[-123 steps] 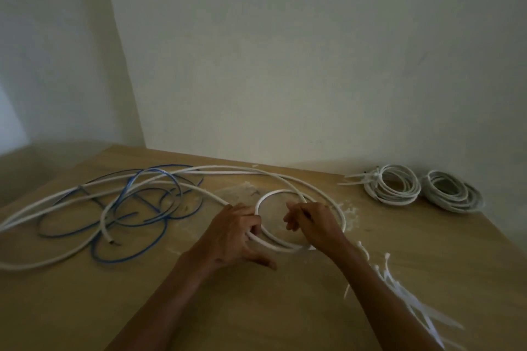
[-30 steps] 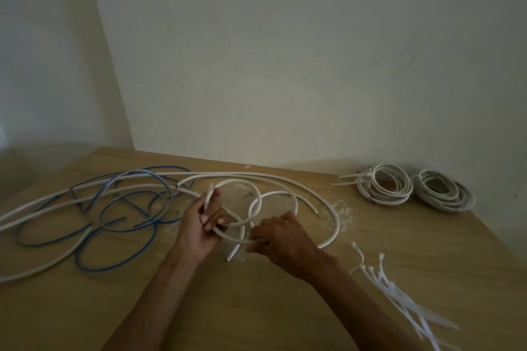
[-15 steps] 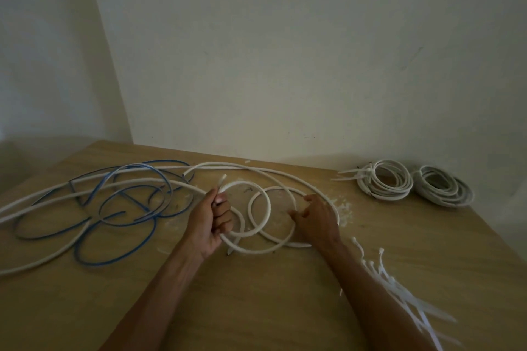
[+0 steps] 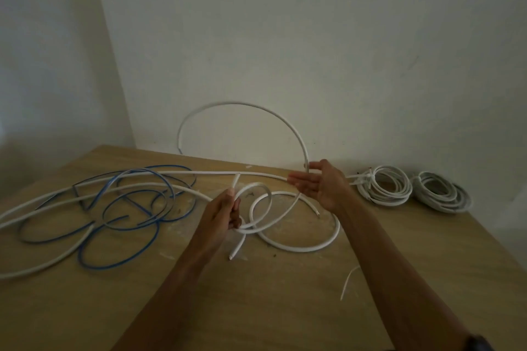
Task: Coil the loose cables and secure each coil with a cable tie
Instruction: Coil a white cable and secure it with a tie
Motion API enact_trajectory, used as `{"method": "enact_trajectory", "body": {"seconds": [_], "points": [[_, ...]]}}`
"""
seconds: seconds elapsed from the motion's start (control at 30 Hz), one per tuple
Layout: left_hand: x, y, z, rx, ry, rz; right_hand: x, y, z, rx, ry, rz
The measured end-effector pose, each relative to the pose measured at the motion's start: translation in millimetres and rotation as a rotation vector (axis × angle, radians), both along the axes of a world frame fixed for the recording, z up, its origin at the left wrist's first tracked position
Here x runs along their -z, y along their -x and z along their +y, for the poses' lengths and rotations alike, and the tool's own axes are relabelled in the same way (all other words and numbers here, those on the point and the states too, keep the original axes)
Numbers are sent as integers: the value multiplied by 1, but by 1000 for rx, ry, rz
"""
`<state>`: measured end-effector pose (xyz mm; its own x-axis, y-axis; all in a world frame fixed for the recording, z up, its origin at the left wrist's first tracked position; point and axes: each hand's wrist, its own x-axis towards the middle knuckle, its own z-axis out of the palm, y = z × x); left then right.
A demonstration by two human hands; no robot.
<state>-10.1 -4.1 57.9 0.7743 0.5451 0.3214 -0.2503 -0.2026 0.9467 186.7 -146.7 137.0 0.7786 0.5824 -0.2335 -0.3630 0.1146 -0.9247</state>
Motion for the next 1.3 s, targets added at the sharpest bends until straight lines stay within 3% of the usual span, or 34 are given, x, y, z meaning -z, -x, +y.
{"method": "enact_trajectory", "body": {"seconds": [0.17, 0.27, 0.37, 0.57, 0.67, 0.8, 0.97, 1.13, 1.3], "points": [[4, -6, 5, -169, -556, -52, -11, -7, -5, -179, -252, 367], [8, -10, 12, -232, -678, 43, -19, -6, -5, -321, -407, 502], [13, -11, 18, -322, -884, 2, -21, -8, -11, -468, -485, 614], [7, -9, 26, -533, -677, -88, -18, 1, -19, -628, -376, 433], [1, -13, 15, -469, -374, -98, -41, 23, -14, -512, -346, 238], [-33, -15, 1, -174, 127, -207, -83, 60, -8, -431, -258, -248], [-115, -19, -14, 3, 449, -452, -145, 106, -17, -481, -256, -843], [-164, -6, -23, 129, 649, -559, -146, 131, -9, -483, 135, -1623], [-139, -7, -23, 276, 879, -547, -88, 113, -2, -275, 202, -1656]]}}
